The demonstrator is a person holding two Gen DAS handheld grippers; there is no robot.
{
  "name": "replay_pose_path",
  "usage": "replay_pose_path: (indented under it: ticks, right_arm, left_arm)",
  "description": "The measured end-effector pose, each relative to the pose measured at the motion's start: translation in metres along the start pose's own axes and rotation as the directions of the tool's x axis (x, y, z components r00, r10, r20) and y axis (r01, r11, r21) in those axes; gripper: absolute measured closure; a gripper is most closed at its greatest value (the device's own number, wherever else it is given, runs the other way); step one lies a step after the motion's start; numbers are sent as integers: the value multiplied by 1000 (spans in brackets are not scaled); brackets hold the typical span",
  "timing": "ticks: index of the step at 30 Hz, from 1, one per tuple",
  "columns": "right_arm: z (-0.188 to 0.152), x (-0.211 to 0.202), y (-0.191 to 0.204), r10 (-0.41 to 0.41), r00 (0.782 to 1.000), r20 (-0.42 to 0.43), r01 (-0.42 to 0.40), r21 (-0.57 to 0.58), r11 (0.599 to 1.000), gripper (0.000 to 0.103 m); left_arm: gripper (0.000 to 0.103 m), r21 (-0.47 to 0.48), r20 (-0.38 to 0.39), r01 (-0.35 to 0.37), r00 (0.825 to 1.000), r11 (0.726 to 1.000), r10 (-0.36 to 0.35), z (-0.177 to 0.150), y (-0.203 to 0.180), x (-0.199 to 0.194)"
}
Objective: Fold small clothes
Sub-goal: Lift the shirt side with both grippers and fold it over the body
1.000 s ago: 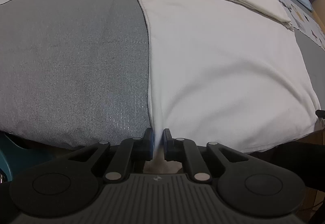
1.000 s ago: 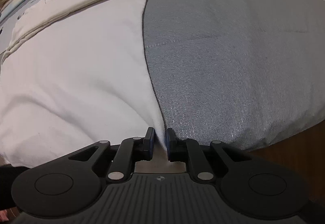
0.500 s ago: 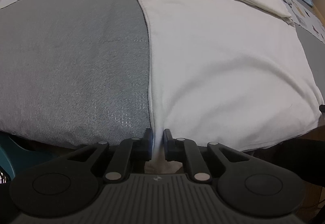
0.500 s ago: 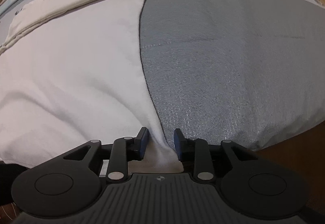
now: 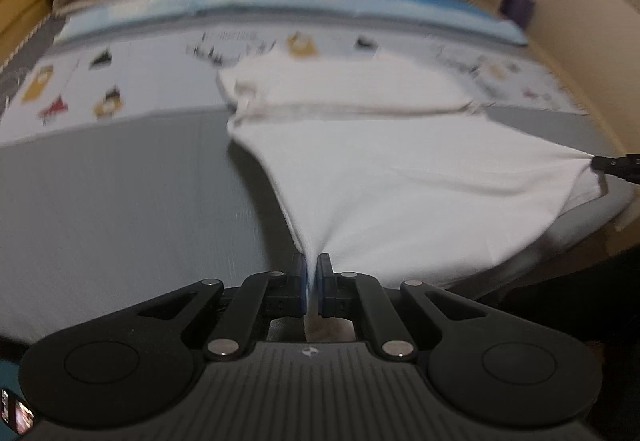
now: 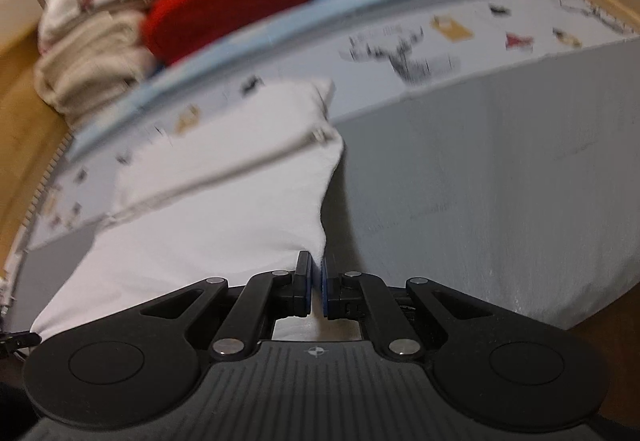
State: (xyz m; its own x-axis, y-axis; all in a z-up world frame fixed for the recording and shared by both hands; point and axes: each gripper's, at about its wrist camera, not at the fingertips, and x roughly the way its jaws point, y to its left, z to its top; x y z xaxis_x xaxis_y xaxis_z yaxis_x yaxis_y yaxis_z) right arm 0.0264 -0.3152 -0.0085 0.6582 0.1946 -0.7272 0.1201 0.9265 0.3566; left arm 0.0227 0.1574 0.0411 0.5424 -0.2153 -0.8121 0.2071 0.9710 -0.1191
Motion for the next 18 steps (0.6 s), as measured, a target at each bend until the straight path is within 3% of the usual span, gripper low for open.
replay_pose_path:
  ticks: [5,9,12,18]
  right_arm:
    - [6,-80,-1,122,987,100,-118,-46,992,100]
    - [11,-115,-12,186,971,147,-186,-17,982,100]
    - [23,-97,-18,196,970,144,-198,3,980,100]
    - [63,12,-17,73,997,28,-74,30,997,100]
  left_arm:
    - [99,7,89,99,991,995,-99,4,10,-74]
    - [99,-80,131,131,984,988,-120,9,29,-80]
    - [99,-139,94,118,990,983,-106,27,42,-36]
    - [98,-197,-27,47,998,979,-54,82,78,87]
